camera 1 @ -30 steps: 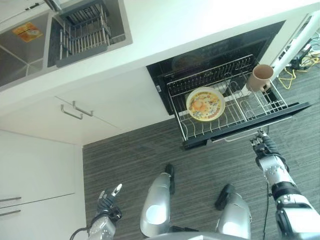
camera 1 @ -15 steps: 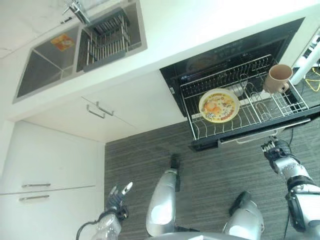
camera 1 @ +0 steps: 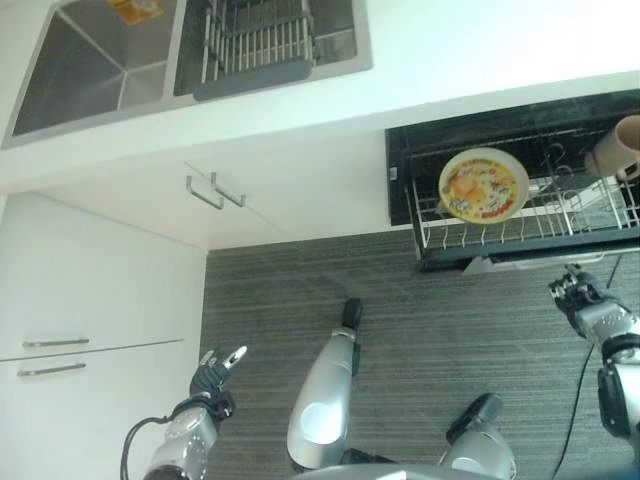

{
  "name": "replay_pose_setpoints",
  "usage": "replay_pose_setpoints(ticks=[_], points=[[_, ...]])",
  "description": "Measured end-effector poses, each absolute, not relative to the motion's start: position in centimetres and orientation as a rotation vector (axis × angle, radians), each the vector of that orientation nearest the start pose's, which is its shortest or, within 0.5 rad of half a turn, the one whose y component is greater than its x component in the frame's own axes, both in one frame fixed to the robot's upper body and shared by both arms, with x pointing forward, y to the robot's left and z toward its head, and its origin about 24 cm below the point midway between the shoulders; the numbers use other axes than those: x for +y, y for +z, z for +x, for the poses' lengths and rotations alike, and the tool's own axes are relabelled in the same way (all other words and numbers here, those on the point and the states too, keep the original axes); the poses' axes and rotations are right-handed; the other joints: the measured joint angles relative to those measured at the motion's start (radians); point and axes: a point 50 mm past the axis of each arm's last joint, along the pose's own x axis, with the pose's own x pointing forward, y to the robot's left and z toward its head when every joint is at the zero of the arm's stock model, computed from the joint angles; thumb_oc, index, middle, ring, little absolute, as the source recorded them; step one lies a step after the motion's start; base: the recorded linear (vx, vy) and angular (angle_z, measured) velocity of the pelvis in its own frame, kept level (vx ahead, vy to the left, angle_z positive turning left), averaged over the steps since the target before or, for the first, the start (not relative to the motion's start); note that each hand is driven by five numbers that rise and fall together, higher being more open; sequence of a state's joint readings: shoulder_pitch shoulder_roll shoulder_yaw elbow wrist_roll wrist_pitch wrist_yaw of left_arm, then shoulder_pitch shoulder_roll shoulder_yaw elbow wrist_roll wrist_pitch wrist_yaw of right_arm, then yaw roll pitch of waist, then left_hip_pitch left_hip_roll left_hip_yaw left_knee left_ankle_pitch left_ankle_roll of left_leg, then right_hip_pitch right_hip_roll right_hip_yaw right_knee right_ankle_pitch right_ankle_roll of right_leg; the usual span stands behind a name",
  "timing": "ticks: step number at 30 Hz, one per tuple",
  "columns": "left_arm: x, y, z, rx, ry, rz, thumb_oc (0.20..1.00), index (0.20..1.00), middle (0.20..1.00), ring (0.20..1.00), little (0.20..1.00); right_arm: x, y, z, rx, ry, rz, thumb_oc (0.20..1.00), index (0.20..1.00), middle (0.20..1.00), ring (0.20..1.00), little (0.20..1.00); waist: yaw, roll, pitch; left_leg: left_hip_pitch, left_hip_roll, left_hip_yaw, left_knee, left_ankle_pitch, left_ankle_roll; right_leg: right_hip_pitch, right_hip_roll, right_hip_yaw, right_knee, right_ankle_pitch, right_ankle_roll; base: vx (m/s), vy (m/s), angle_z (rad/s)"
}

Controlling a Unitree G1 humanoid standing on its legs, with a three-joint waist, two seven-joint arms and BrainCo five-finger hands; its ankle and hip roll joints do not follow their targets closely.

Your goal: Place the dishes in the dishwasher.

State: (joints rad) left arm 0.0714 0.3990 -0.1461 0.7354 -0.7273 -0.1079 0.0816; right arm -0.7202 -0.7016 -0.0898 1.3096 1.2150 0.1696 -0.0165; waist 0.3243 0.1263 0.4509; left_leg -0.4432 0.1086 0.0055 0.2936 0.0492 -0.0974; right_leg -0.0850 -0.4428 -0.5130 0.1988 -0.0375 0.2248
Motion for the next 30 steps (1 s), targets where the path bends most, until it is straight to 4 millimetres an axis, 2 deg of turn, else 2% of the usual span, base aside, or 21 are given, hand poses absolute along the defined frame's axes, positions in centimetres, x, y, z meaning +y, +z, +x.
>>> replay_pose_setpoints(ticks=[3,4,6,11,13,16,20,22,25,27,30], points=[[27.0,-9.5,16.4,0.655,0.392,-0.22,1.0,1.0,1.0,1.0,1.0,-36.5,7.2,32.3,0.251,-0.611,0.797,0.2,0.2,0.2,0.2,0.2,0.019,-0.003,0.002,-0.015,-0.008,-0.012,0.051,-0.038,0.002,0.047,0.011,-0.029,-0.049,0.005,0.0,0.11,-0.006,0.16],[27.2,-9.3,16.6,0.641,0.396,-0.226,1.0,1.0,1.0,1.0,1.0,-36.4,8.7,33.1,0.215,-0.588,0.789,0.2,0.2,0.2,0.2,0.2,0.026,-0.003,0.002,-0.029,-0.007,-0.016,0.073,-0.05,0.005,0.053,0.016,-0.037,-0.062,0.009,-0.002,0.1,0.01,0.13],[27.3,-9.2,16.7,0.633,0.39,-0.228,1.0,1.0,1.0,1.0,1.0,-36.4,10.4,33.9,0.19,-0.576,0.761,0.2,0.2,0.2,0.2,0.2,0.03,-0.003,0.002,-0.048,-0.013,-0.024,0.092,-0.064,0.005,0.063,0.016,-0.043,-0.084,0.011,0.0,0.1,0.009,0.15],[27.4,-8.9,16.9,0.624,0.377,-0.231,1.0,1.0,1.0,1.0,1.0,-36.1,13.0,35.1,0.178,-0.544,0.666,0.2,0.2,0.2,0.2,0.2,0.054,-0.003,0.002,-0.075,-0.022,-0.024,0.139,-0.097,0.008,0.093,0.03,-0.048,-0.14,0.033,0.009,0.13,0.0,0.09],[27.6,-8.7,17.1,0.612,0.366,-0.232,1.0,1.0,1.0,1.0,1.0,-36.7,13.7,34.9,0.2,-0.564,0.599,0.2,0.2,0.2,0.2,0.2,0.077,-0.003,0.002,-0.087,-0.018,-0.025,0.183,-0.127,0.01,0.118,0.039,-0.049,-0.171,0.037,0.015,0.16,-0.002,0.09],[29.0,-8.2,16.6,0.604,0.387,-0.224,1.0,1.0,1.0,1.0,1.0,-38.7,15.9,34.1,0.195,-0.627,0.521,0.2,0.2,0.2,0.2,0.2,0.1,-0.001,0.0,-0.143,-0.026,-0.021,0.27,-0.184,0.026,0.134,0.041,-0.051,-0.205,0.041,0.014,0.2,0.032,0.09],[31.0,-8.1,14.4,0.63,0.425,-0.194,1.0,1.0,1.0,1.0,1.0,-41.1,17.3,32.3,0.246,-0.717,0.41,0.2,0.2,0.2,0.2,0.2,0.094,-0.001,-0.003,-0.19,-0.067,0.011,0.347,-0.239,0.064,0.158,0.017,-0.055,-0.27,0.073,-0.031,0.16,0.072,0.09],[31.4,-8.4,13.9,0.647,0.433,-0.194,1.0,1.0,1.0,1.0,1.0,-42.0,18.2,31.6,0.281,-0.759,0.34,0.2,0.2,0.2,0.2,0.2,0.091,0.017,-0.019,-0.217,-0.077,0.017,0.379,-0.257,0.083,0.157,0.005,-0.06,-0.278,0.082,-0.042,0.1,0.055,0.04],[32.0,-8.4,13.4,0.659,0.438,-0.19,1.0,1.0,1.0,1.0,1.0,-42.6,19.3,31.2,0.262,-0.79,0.321,0.2,0.2,0.2,0.2,0.2,0.086,0.033,-0.032,-0.253,-0.072,0.033,0.402,-0.268,0.088,0.136,-0.004,-0.061,-0.274,0.084,-0.045,0.09,0.049,0.06],[32.1,-8.6,12.8,0.679,0.426,-0.175,1.0,1.0,1.0,1.0,1.0,-42.2,20.3,31.7,0.259,-0.774,0.276,0.2,0.2,0.2,0.2,0.2,0.075,0.033,-0.036,-0.28,-0.059,0.036,0.418,-0.268,0.096,0.11,-0.002,-0.054,-0.268,0.09,-0.044,0.03,-0.004,-0.09],[31.8,-8.4,13.3,0.661,0.395,-0.178,1.0,1.0,1.0,1.0,1.0,-42.1,20.6,31.9,0.252,-0.768,0.273,0.2,0.2,0.2,0.2,0.2,0.077,0.032,-0.037,-0.293,-0.048,0.036,0.423,-0.261,0.106,0.094,0.005,-0.051,-0.268,0.101,-0.024,0.01,-0.028,-0.08]])
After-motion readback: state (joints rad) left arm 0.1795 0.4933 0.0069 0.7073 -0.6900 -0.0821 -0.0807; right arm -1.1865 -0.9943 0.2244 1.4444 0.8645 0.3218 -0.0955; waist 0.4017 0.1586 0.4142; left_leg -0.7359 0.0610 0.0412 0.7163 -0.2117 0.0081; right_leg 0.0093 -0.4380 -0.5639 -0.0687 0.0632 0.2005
